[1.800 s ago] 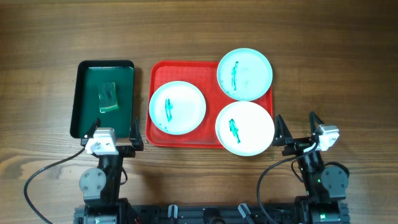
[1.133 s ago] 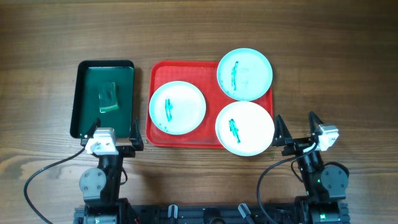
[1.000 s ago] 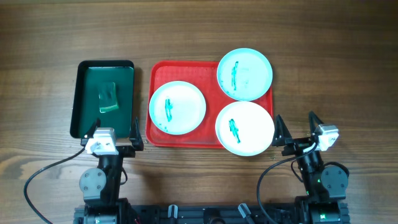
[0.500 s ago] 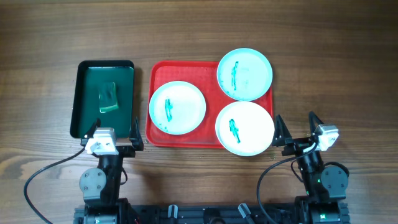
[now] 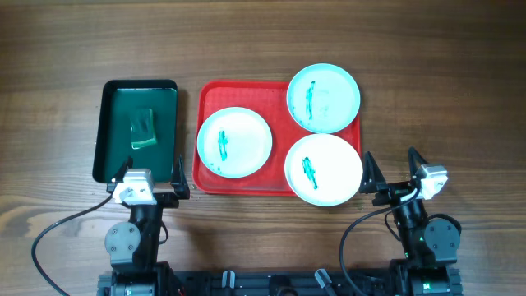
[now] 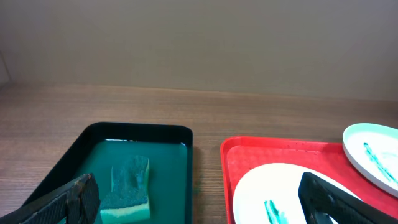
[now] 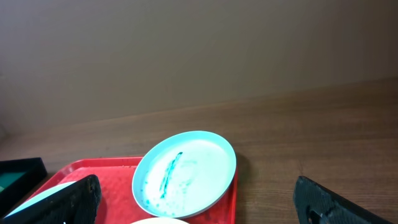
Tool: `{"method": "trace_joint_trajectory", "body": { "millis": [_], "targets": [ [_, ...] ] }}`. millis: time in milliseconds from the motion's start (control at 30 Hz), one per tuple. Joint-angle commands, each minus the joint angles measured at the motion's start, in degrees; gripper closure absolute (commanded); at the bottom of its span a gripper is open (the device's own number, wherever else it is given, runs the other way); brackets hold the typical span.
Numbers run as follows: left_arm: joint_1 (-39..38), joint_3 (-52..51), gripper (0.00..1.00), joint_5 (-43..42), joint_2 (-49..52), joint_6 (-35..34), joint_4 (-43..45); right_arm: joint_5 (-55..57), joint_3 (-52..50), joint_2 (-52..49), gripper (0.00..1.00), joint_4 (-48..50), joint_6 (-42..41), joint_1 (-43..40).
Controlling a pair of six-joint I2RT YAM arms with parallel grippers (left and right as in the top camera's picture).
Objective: Clean dirty plates on tray and stack at the side
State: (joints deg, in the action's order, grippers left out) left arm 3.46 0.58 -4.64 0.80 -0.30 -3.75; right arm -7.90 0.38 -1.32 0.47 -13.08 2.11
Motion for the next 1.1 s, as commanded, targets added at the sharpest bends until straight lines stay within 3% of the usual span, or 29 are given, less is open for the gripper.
{"method": "trace_joint_trajectory", "body": {
  "millis": [0,300,533,767,833,967,1067],
  "targets": [
    [-0.26,-0.26,0.0,-0.7,-0.09,-0.13,-0.22,-0.07,-0.09,0.13,0.0,0.13,1.01,0.28],
    [-0.26,-0.26,0.0,-1.42,-0.09,-0.2,2.1,-7.28,-0.07,0.02,0.0,0.87,-10.43,0.28],
    [-0.24,2.67,0.0,-6.16,0.5,-5.09,4.13,-12.33,5.81,-1.81,0.0,0.87,-11.06,0.28],
    [-0.26,22.12,0.0,-11.63,13.7,-5.07,-9.46,-15.56,20.81,-19.21,0.0,0.79,-9.4,0.28],
    [-0.26,34.21,0.0,-11.63,24.48,-5.05,-18.47,-19.58,29.14,-31.04,0.0,-1.2,-7.69,0.28],
    [-0.24,48.52,0.0,-11.61,38.05,-5.07,-29.73,-25.4,39.74,-45.46,0.0,-5.42,-5.6,0.28],
    [-0.24,61.07,0.0,-11.61,51.69,-5.11,-41.18,-29.94,53.42,-58.62,0.0,-15.67,-0.52,0.31]
  ]
}}
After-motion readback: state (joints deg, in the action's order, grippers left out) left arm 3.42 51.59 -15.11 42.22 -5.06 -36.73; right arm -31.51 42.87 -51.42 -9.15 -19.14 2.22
